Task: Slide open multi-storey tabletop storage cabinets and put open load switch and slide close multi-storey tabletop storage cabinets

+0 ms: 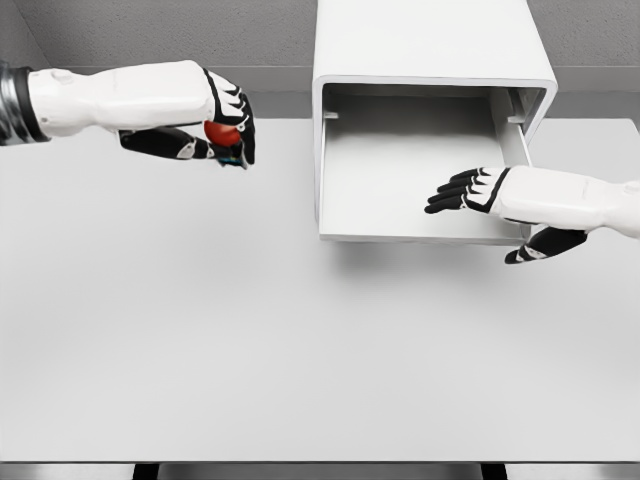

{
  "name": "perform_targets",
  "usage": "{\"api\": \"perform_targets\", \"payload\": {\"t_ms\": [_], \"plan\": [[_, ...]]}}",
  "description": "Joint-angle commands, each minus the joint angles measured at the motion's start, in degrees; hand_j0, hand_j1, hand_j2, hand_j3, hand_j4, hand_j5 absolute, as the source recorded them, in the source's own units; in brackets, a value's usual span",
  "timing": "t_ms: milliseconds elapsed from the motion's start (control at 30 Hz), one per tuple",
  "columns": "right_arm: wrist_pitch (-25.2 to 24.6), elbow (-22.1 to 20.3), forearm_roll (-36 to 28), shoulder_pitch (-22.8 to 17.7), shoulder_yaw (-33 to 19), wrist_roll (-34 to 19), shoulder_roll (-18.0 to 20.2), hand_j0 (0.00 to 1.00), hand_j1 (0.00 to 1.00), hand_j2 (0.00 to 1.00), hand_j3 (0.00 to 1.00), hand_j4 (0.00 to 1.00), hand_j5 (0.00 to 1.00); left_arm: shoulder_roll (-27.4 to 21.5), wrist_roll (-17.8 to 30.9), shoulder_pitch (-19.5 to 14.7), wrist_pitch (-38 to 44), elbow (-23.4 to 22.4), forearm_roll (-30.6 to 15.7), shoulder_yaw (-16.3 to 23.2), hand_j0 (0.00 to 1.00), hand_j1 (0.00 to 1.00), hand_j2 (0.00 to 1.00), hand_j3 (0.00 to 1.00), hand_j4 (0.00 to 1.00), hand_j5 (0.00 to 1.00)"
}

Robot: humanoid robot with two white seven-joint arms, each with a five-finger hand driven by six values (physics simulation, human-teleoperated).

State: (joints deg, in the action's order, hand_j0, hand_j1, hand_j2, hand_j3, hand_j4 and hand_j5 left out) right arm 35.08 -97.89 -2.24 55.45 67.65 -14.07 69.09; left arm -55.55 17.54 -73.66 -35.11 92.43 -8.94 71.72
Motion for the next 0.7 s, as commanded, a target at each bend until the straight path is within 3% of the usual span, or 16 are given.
{"api": "perform_targets", "payload": {"t_ms": [0, 667], "plan": [[-0.08, -0.02, -0.39, 0.01, -0.06, -0.08, -0.01, 1.00, 1.00, 1.00, 1.00, 1.00, 1.00, 0.09, -0.05, 0.01, 0.11, 0.03, -0.90, -0.09, 0.46, 0.46, 0.46, 0.46, 0.46, 0.46], [-0.08, 0.07, -0.39, -0.17, -0.24, 0.01, 0.69, 1.00, 1.00, 1.00, 1.00, 1.00, 1.00, 8.97, 0.31, -1.84, 0.11, -1.19, -0.81, 0.18, 0.47, 0.47, 0.47, 0.47, 0.47, 0.47]]}}
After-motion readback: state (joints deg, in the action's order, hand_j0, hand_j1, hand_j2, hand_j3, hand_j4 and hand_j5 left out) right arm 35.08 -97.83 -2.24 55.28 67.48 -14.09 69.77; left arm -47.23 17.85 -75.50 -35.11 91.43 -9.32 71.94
